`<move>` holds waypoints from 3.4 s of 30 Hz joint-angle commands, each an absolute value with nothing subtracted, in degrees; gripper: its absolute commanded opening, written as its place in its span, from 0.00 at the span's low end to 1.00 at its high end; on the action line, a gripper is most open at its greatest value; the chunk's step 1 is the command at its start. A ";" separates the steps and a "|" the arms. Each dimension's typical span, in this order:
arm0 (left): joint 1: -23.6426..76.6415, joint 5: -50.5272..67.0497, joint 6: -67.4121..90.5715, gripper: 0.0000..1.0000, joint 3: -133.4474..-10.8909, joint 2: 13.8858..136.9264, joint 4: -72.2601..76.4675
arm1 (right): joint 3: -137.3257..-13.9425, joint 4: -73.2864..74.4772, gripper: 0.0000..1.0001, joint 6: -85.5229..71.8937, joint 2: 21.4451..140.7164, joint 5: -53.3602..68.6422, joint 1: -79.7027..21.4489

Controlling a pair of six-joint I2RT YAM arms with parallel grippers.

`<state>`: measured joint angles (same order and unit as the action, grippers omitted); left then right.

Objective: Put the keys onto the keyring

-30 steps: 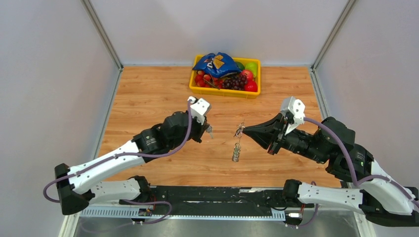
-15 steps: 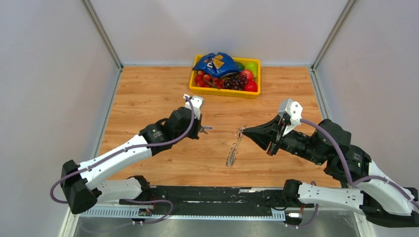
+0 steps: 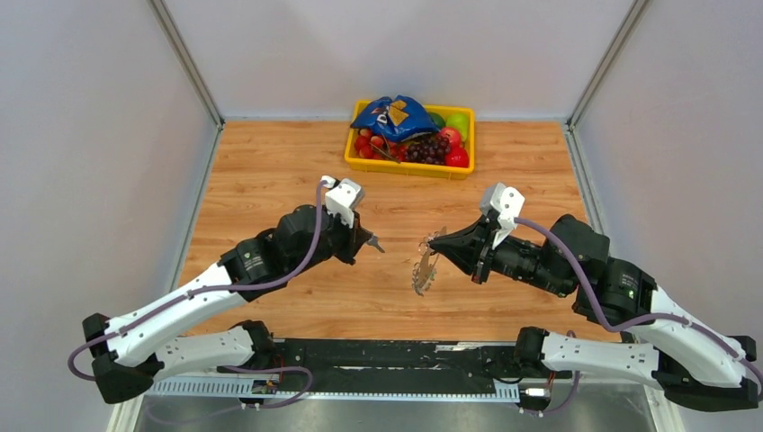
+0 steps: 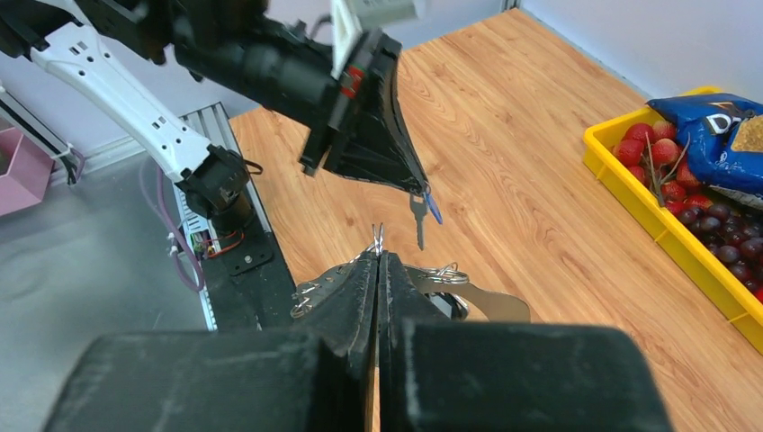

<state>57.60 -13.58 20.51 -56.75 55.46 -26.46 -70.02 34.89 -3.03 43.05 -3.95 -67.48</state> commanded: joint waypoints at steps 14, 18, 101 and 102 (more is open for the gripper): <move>57.47 23.89 11.39 0.02 -62.97 47.83 -24.20 | -71.89 30.01 0.00 5.53 48.79 -1.12 -67.85; 57.39 26.88 10.87 0.02 -63.55 46.59 -24.46 | -70.41 27.43 0.00 8.14 48.15 1.91 -67.84; 57.47 21.72 14.55 0.08 -77.58 50.99 -33.82 | -45.69 -16.17 0.00 46.88 42.32 -30.94 -93.72; 57.43 21.80 14.58 0.08 -77.72 51.04 -33.83 | -45.44 -16.84 0.00 47.48 42.51 -31.31 -93.84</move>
<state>57.41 22.22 13.80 -74.78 51.77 -33.82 -45.89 -10.28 44.03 42.50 -27.51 -93.08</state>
